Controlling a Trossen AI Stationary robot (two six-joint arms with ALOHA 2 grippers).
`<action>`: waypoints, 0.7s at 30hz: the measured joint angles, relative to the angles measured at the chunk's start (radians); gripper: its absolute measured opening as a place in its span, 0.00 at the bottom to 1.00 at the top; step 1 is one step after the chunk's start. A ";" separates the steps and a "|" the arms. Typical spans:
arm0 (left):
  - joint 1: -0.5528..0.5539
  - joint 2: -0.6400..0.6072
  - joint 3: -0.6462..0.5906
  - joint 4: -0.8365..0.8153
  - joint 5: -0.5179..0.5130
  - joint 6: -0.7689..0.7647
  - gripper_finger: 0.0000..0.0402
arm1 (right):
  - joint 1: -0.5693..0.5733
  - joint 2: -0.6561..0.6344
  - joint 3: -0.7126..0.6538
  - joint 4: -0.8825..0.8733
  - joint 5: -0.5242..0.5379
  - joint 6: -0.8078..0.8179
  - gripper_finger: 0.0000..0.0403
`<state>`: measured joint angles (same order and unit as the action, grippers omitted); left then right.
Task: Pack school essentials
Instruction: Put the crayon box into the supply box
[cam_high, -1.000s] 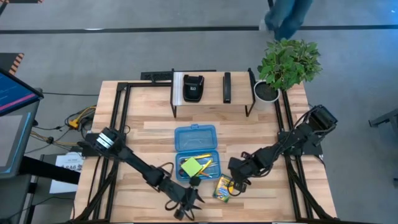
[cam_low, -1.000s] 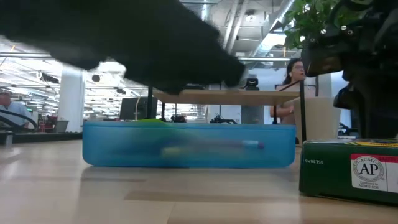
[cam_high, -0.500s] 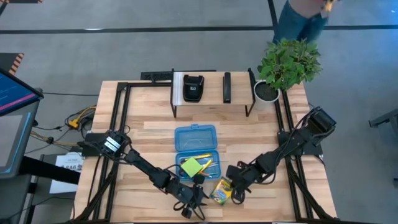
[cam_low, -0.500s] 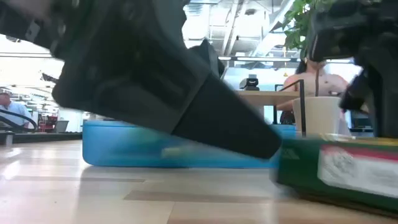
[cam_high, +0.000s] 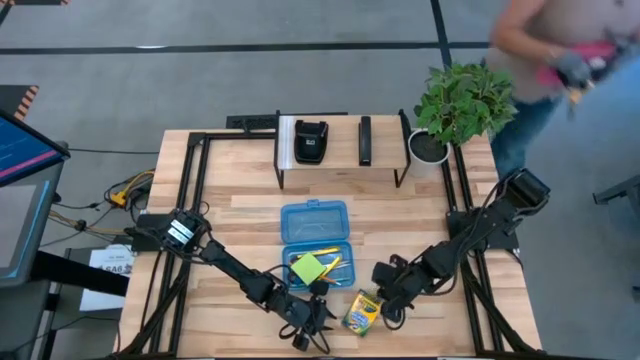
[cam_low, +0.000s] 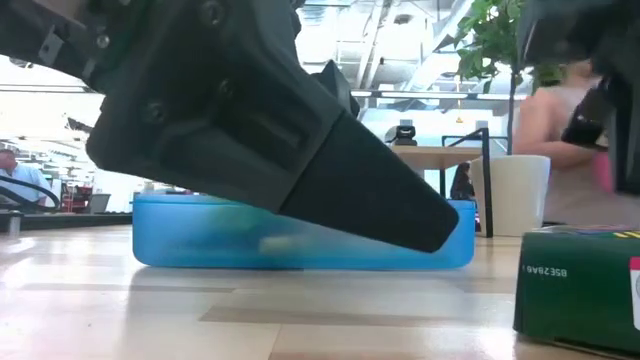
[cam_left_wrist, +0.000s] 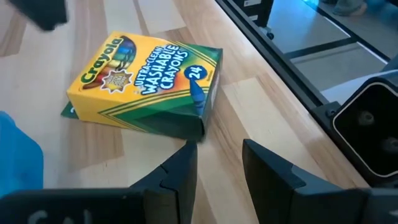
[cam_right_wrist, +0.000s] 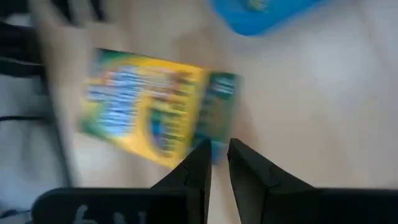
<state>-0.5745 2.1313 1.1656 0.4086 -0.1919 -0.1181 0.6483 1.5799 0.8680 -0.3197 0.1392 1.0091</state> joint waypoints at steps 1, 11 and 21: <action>-0.001 0.000 0.000 -0.001 -0.004 0.000 0.28 | -0.001 0.003 0.000 -0.033 0.009 0.013 0.19; 0.000 0.000 0.000 -0.009 -0.007 -0.001 0.28 | -0.003 0.173 0.012 0.052 -0.079 0.040 0.19; -0.002 -0.007 0.000 -0.063 -0.049 -0.029 0.28 | 0.007 0.211 0.135 0.070 -0.118 0.032 0.19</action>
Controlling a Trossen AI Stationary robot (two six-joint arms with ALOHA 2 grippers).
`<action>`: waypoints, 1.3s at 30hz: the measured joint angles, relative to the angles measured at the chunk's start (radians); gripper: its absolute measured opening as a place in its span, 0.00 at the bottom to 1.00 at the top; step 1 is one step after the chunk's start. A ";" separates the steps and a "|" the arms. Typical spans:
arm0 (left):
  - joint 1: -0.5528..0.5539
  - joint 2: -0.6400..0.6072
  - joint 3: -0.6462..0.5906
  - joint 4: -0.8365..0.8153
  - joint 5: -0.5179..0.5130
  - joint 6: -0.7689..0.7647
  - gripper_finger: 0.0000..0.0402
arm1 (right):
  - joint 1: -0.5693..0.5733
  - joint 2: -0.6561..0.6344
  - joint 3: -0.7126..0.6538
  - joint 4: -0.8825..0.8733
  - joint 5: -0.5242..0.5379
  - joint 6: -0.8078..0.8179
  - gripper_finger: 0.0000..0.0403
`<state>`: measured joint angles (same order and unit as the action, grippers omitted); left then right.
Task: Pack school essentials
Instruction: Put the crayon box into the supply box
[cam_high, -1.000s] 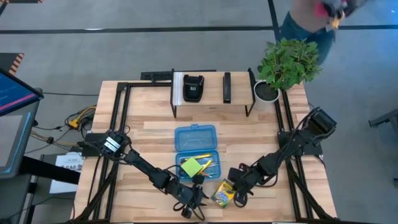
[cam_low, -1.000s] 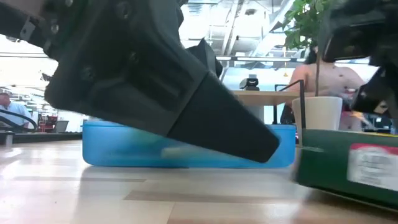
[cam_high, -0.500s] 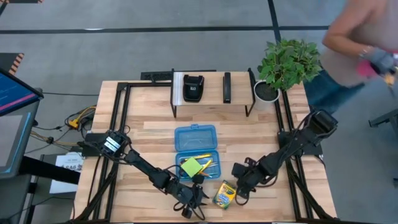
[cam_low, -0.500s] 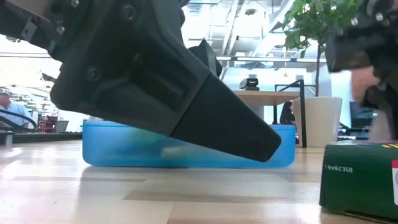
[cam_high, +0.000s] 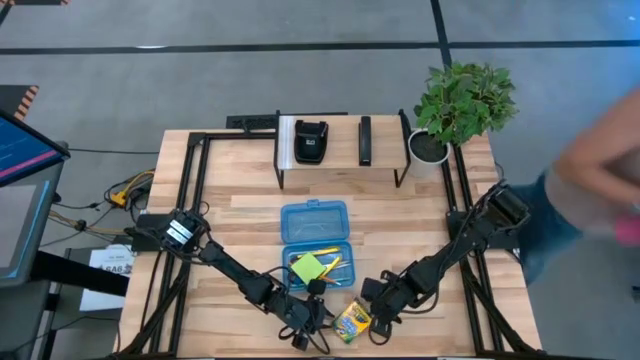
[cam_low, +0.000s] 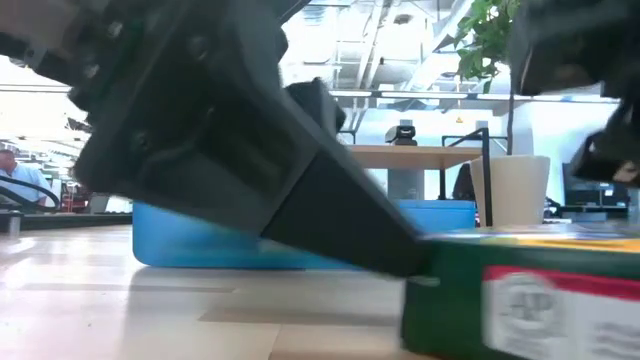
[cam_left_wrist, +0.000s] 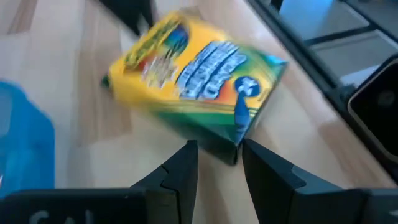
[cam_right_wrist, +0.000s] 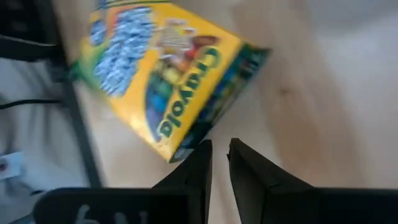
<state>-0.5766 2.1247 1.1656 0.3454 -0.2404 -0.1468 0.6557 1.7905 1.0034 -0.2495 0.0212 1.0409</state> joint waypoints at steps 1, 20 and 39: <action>0.000 -0.005 0.000 -0.020 0.000 -0.007 0.28 | 0.000 0.000 0.010 0.004 -0.008 -0.009 0.19; -0.052 -0.098 -0.004 -0.188 -0.044 -0.042 0.28 | 0.006 -0.002 0.080 -0.204 0.004 -0.174 0.19; -0.041 -0.042 -0.004 -0.110 -0.132 -0.083 0.28 | 0.004 0.107 0.100 -0.105 -0.069 -0.257 0.19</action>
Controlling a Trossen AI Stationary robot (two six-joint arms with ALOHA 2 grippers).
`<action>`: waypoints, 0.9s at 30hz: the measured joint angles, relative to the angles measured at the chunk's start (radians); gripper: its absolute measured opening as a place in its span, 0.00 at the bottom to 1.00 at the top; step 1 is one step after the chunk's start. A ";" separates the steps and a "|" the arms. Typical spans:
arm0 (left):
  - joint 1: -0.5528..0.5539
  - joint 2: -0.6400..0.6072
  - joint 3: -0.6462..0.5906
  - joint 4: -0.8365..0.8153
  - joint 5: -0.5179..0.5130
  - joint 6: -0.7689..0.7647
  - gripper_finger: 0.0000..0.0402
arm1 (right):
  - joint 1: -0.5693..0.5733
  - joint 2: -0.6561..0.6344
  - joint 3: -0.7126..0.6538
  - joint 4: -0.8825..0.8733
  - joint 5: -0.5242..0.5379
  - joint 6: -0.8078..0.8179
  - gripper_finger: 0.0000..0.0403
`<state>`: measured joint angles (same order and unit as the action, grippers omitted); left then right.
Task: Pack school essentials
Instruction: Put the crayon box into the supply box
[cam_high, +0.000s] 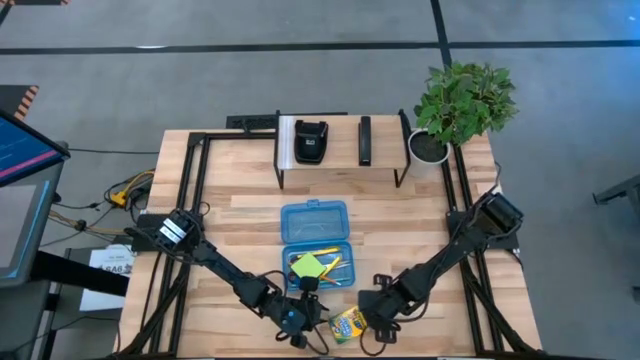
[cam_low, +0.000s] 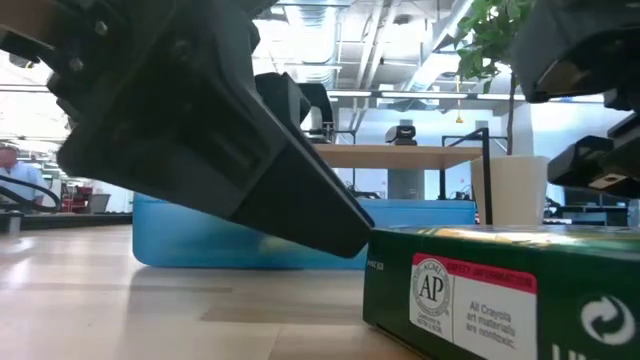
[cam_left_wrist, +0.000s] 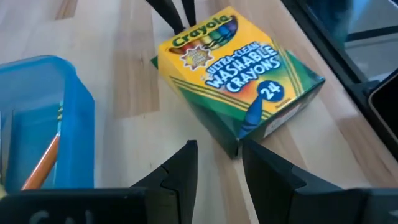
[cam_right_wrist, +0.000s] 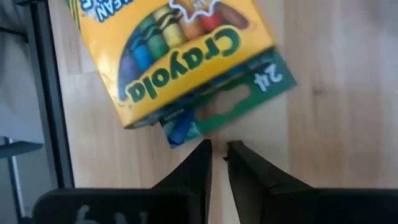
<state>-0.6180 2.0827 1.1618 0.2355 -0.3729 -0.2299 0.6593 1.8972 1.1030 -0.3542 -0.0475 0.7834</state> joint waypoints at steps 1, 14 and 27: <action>0.001 0.000 0.000 0.000 0.000 0.000 0.28 | -0.001 0.007 0.009 -0.001 -0.008 -0.003 0.19; 0.006 0.000 0.000 -0.003 -0.060 0.012 0.28 | -0.027 0.038 0.082 0.016 -0.016 -0.037 0.19; 0.018 -0.043 0.000 -0.086 -0.058 0.026 0.28 | -0.054 0.038 0.085 0.012 -0.030 -0.061 0.19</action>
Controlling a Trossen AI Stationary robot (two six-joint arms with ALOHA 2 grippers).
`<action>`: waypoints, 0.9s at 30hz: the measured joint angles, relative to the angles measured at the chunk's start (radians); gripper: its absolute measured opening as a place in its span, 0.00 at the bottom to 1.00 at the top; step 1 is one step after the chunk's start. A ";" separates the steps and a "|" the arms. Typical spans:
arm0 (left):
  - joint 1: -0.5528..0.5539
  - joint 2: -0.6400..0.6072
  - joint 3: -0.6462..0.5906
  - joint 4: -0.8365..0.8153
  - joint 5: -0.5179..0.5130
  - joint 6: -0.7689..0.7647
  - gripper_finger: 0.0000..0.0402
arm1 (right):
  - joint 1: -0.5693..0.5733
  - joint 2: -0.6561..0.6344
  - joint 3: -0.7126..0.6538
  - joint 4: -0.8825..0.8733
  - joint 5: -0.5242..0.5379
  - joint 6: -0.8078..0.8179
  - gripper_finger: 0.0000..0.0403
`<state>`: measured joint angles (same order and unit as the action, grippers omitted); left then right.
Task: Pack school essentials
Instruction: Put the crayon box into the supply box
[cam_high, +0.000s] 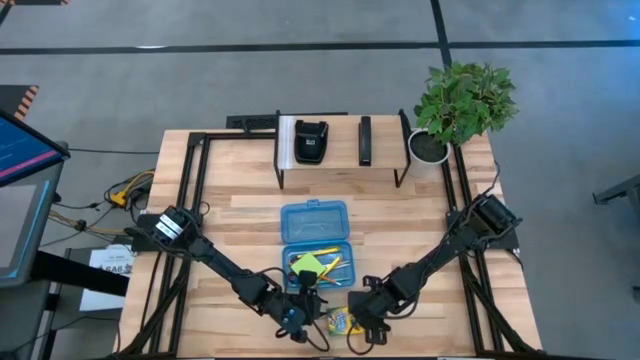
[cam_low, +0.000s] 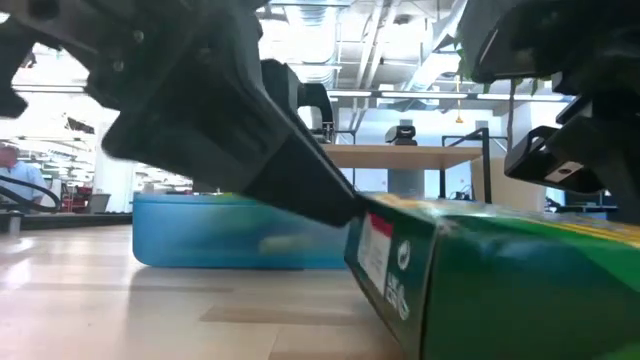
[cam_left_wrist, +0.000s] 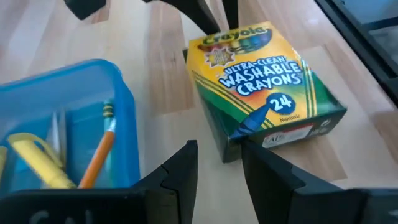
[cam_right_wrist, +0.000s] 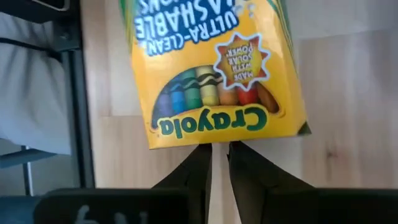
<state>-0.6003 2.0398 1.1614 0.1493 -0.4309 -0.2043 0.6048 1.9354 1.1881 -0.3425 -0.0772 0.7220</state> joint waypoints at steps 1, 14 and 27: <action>0.000 -0.007 0.000 -0.011 0.000 0.000 0.28 | 0.000 0.000 0.000 -0.007 0.000 0.000 0.19; -0.029 -0.159 -0.045 -0.041 0.010 0.061 0.28 | -0.013 -0.120 0.001 -0.111 0.002 0.011 0.19; -0.039 -0.395 -0.371 0.352 0.010 0.070 0.28 | -0.038 -0.144 0.001 0.079 0.023 -0.086 0.37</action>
<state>-0.6392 1.6444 0.7903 0.5017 -0.4213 -0.1343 0.5667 1.7913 1.1889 -0.2636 -0.0539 0.6362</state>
